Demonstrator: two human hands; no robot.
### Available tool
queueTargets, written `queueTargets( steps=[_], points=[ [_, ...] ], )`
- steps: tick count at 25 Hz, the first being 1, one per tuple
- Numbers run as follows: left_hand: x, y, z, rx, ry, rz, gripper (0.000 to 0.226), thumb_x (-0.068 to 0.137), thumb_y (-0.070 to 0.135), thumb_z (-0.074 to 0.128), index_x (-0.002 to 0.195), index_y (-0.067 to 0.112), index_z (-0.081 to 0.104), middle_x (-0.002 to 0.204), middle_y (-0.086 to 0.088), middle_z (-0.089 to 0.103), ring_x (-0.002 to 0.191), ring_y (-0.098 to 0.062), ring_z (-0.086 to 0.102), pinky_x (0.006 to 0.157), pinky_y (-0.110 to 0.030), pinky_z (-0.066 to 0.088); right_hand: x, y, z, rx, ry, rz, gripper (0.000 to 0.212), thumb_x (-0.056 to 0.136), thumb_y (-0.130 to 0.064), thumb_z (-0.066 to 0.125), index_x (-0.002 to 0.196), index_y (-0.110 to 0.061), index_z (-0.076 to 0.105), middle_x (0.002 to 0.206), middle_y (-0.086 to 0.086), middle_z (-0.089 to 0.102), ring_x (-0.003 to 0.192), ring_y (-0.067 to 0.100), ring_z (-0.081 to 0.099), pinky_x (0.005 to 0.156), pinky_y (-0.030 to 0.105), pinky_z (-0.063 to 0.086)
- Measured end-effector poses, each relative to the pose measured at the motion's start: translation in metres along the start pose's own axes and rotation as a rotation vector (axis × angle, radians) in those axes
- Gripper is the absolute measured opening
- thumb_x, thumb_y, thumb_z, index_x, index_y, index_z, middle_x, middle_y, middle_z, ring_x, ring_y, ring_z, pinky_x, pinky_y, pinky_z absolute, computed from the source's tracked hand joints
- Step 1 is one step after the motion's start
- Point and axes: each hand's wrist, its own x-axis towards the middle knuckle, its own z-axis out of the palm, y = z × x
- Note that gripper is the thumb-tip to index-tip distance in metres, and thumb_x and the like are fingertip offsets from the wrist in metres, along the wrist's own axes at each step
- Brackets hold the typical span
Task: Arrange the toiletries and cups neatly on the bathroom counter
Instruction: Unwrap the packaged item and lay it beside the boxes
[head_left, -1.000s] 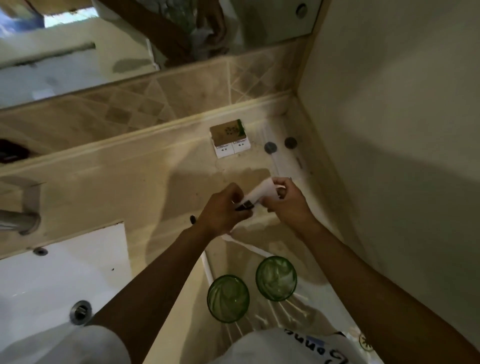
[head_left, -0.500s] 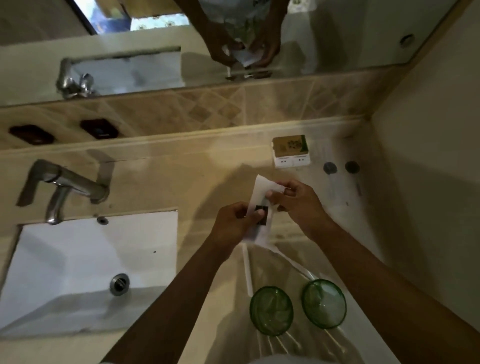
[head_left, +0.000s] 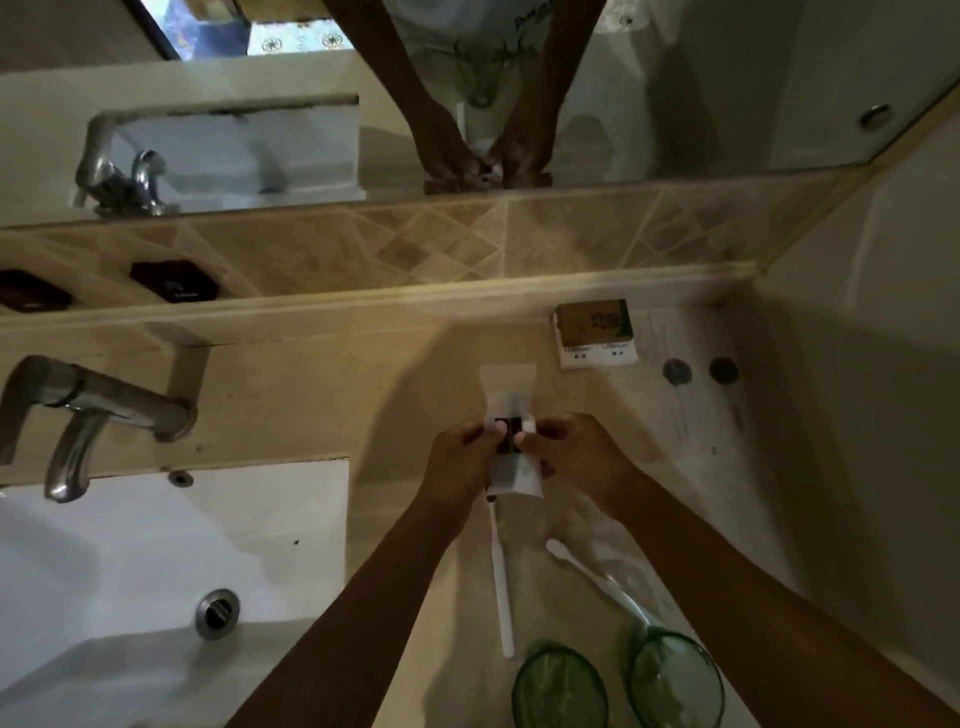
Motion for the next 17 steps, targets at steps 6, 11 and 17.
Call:
queueTargets(
  steps=[6, 11, 17],
  points=[
    [0.035, 0.008, -0.006, 0.123, 0.046, 0.051, 0.013, 0.087, 0.015, 0.073, 0.093, 0.026, 0.072, 0.084, 0.000, 0.078, 0.079, -0.021, 0.075, 0.064, -0.035, 0.060, 0.029, -0.003, 0.003, 0.118, 0.141, 0.086, 0.009, 0.085, -0.015, 0.073, 0.092, -0.019, 0.075, 0.077, -0.001, 0.076, 0.068, 0.011, 0.073, 0.057, 0.020, 0.055],
    [0.070, 0.030, 0.000, 0.361, 0.167, 0.120, 0.027, 0.079, 0.004, 0.077, 0.101, 0.014, 0.066, 0.078, -0.007, 0.070, 0.073, -0.021, 0.068, 0.074, -0.032, 0.058, 0.057, -0.009, 0.006, 0.113, 0.336, 0.054, 0.029, 0.079, -0.005, 0.078, 0.103, -0.011, 0.063, 0.093, 0.008, 0.071, 0.083, 0.020, 0.069, 0.078, 0.034, 0.058],
    [0.070, 0.030, -0.008, 0.145, 0.062, -0.084, 0.024, 0.084, 0.013, 0.076, 0.106, 0.011, 0.067, 0.088, -0.005, 0.072, 0.072, -0.019, 0.073, 0.059, -0.029, 0.062, 0.063, -0.021, 0.012, 0.348, 0.333, 0.092, 0.029, 0.082, -0.001, 0.072, 0.106, -0.010, 0.059, 0.104, 0.008, 0.068, 0.083, 0.014, 0.067, 0.064, 0.018, 0.056]
  ],
)
